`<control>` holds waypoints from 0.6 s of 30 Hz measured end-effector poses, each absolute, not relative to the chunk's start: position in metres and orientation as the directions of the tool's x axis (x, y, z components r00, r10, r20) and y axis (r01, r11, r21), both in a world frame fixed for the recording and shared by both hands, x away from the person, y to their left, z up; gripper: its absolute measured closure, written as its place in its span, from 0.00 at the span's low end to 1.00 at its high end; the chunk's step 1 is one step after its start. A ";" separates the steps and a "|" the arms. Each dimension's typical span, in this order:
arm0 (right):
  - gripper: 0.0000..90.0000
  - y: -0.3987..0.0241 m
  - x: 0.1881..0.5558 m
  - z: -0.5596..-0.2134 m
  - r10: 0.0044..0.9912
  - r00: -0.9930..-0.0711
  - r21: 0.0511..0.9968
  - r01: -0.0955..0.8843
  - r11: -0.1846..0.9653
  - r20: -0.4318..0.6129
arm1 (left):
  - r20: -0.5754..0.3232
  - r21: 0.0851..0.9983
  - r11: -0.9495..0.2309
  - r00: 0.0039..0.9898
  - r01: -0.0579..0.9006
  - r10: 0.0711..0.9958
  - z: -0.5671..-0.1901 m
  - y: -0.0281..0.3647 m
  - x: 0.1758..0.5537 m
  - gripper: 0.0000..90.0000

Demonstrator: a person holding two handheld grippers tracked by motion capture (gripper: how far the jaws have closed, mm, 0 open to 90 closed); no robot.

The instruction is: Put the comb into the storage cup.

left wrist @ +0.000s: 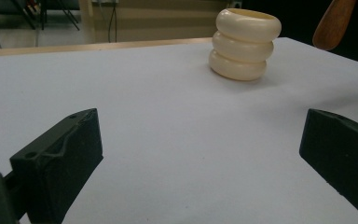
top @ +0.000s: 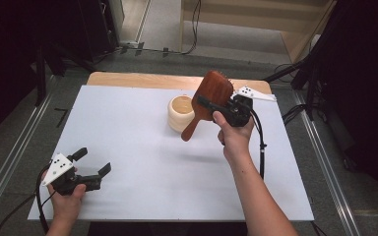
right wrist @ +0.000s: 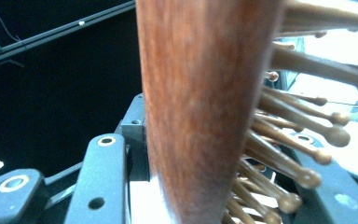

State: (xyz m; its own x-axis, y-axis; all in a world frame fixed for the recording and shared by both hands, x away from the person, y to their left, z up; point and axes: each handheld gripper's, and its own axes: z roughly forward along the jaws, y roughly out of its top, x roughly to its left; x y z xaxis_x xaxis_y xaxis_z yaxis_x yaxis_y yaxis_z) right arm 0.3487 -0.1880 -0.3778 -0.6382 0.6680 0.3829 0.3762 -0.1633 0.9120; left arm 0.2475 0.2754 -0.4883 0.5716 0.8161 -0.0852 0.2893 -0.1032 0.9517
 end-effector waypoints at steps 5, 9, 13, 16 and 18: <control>0.57 -0.188 0.353 -0.374 0.666 -0.639 0.912 0.375 -0.168 0.385 | -0.090 0.952 -0.098 0.574 0.289 0.814 -0.488 0.276 0.248 0.00; 0.57 -0.186 0.356 -0.369 0.667 -0.642 0.915 0.368 -0.166 0.379 | -0.092 0.952 -0.097 0.575 0.289 0.813 -0.489 0.276 0.248 0.00; 0.57 -0.186 0.360 -0.366 0.666 -0.643 0.916 0.366 -0.166 0.378 | -0.095 0.953 -0.092 0.573 0.289 0.814 -0.489 0.277 0.248 0.00; 0.57 -0.186 0.363 -0.363 0.663 -0.644 0.915 0.365 -0.171 0.381 | -0.094 0.953 -0.093 0.571 0.289 0.816 -0.488 0.277 0.247 0.00; 0.57 -0.186 0.365 -0.361 0.665 -0.644 0.917 0.362 -0.170 0.378 | -0.094 0.953 -0.092 0.571 0.289 0.815 -0.488 0.277 0.247 0.00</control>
